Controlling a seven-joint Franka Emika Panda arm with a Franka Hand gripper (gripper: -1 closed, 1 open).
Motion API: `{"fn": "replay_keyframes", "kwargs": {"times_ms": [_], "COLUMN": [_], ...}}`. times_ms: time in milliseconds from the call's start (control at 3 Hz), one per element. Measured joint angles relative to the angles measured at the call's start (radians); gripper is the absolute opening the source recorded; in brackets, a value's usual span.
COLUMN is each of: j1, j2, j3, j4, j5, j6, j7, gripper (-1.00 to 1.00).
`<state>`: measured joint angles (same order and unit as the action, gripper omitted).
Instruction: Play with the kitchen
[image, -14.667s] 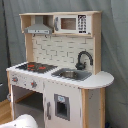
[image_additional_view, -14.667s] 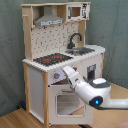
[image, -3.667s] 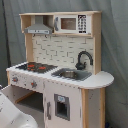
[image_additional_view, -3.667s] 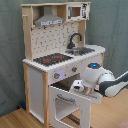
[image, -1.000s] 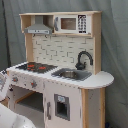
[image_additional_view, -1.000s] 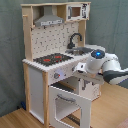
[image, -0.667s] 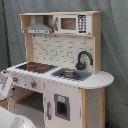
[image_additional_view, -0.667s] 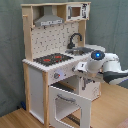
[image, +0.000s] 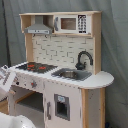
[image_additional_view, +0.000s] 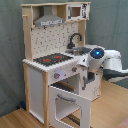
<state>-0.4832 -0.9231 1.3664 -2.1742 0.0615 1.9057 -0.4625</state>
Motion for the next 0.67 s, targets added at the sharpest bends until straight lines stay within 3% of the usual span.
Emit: {"fn": "replay_keyframes", "kwargs": {"times_ms": [667], "j1": [0.001], "j2": [-0.125], "j3": [-0.091], "j4": [0.02], "j5": [-0.017], "j6": [-0.141], "j7": [0.006], "gripper": [1.0]}}
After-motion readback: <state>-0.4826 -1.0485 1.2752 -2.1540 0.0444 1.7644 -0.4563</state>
